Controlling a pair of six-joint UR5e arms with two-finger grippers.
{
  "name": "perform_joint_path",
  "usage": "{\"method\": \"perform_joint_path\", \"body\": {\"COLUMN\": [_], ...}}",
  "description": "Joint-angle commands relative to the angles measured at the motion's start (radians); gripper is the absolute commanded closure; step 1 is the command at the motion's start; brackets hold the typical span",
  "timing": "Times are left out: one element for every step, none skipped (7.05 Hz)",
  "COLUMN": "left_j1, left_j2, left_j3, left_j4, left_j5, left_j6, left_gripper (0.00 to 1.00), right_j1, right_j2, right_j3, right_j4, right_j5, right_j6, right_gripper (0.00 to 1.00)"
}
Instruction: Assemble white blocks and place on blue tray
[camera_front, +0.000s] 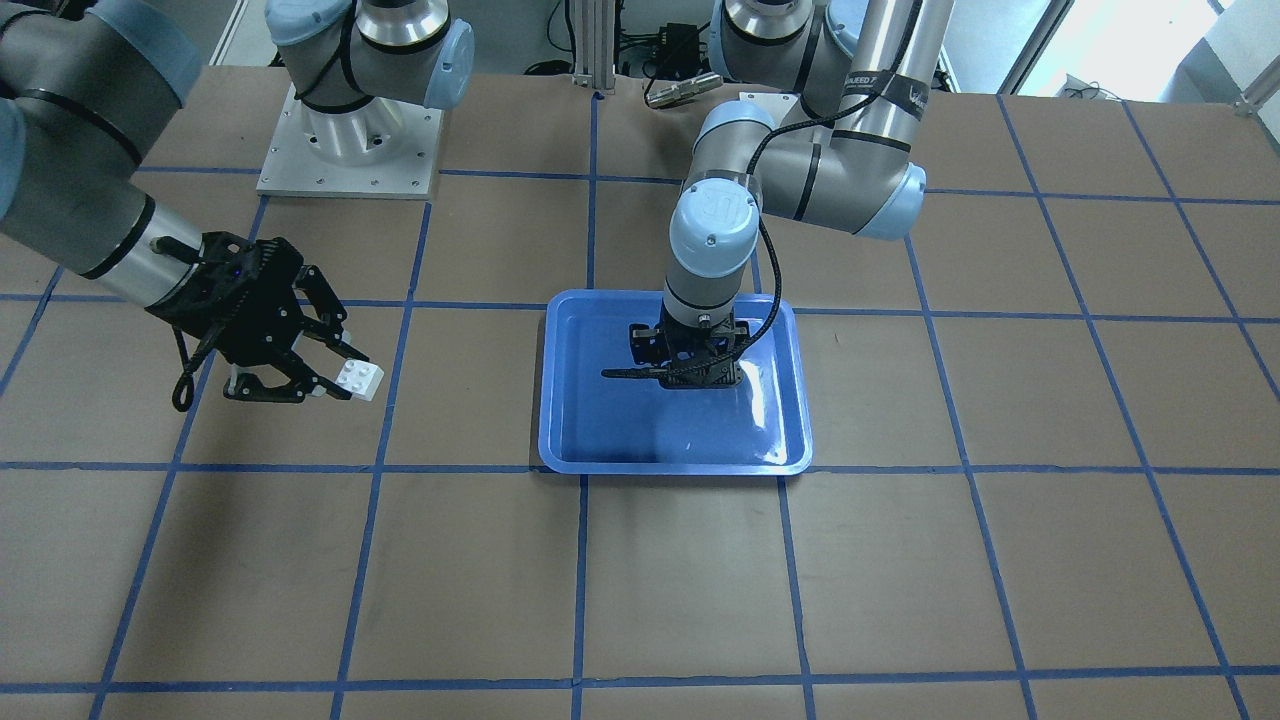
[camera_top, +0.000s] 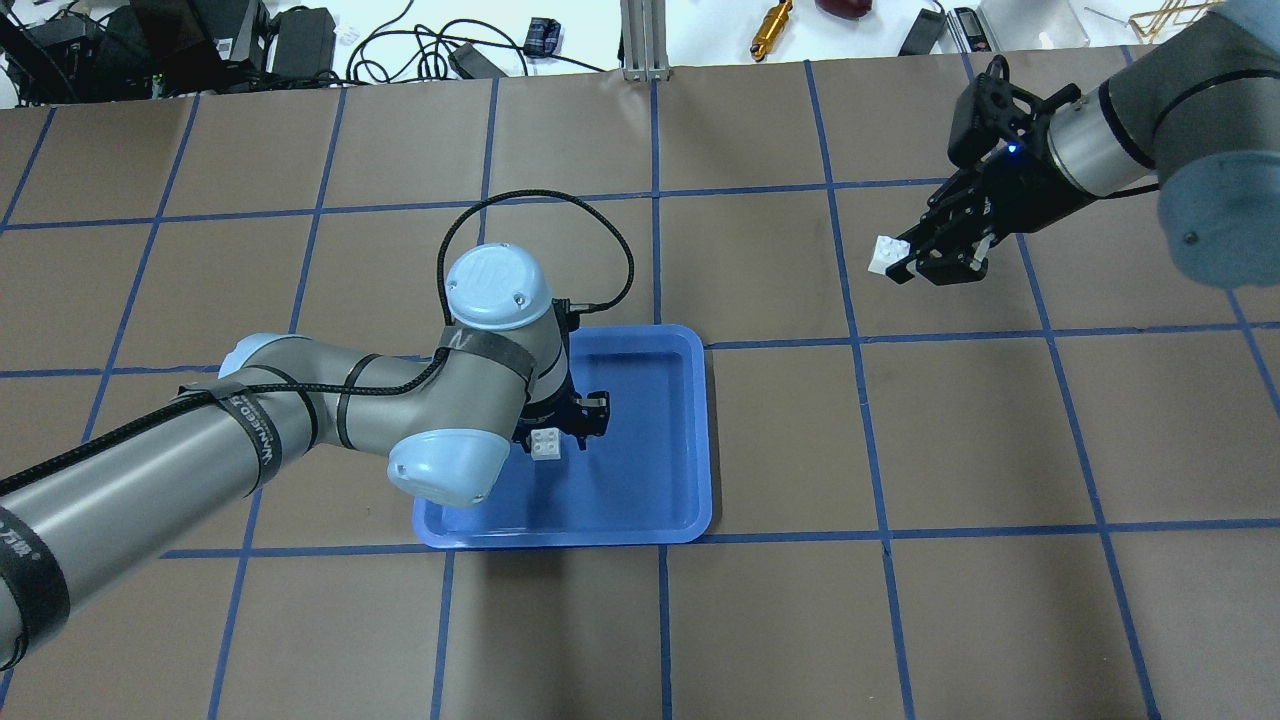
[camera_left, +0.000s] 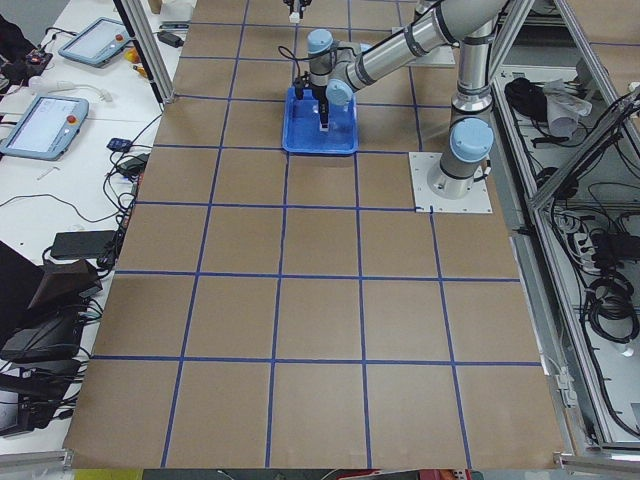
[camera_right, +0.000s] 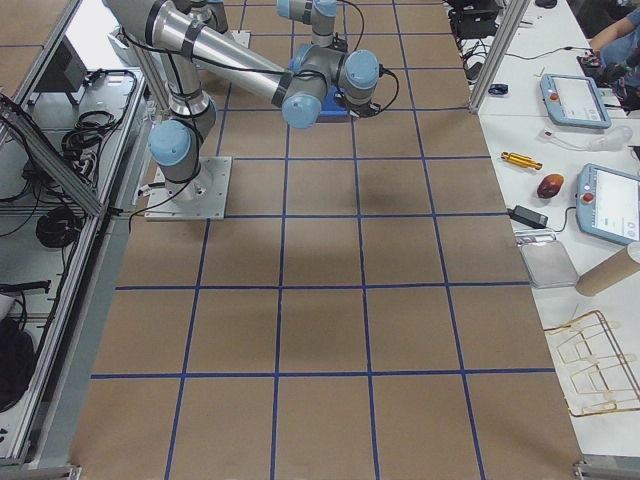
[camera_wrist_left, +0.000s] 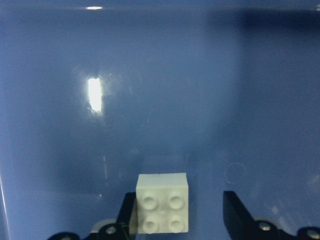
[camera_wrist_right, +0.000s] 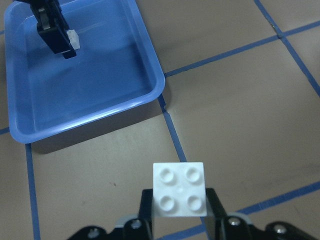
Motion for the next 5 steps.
{"method": "perform_joint_path", "body": {"left_j1": [0.033,0.053,0.121,0.159,0.177], "left_j2": [0.008,0.022,0.031,0.044,0.050], "left_j3": [0.010,0.016,0.012,0.007,0.003], "left_j4": [-0.008,-0.017,-0.074,-0.097,-0.108], "left_j5": [0.001,0.001,0.001,-0.035,-0.057], "left_j6": [0.007,0.016,0.124,0.212,0.234], "left_gripper": [0.25,0.25,0.25,0.29,0.37], "right_j1": [0.097,0.111,0.116,0.152,0.204], "right_j2": [-0.004,0.006,0.004,0.009,0.012], "right_j3": [0.106,0.169,0.196,0.199,0.199], "right_j4": [-0.162,-0.274,-0.298,-0.300,-0.301], "right_j5": [-0.003,-0.001,0.000,-0.003,-0.001], "right_j6": [-0.029,-0.027,-0.030,-0.032,-0.020], "right_gripper": [1.00,1.00,1.00,1.00,1.00]}}
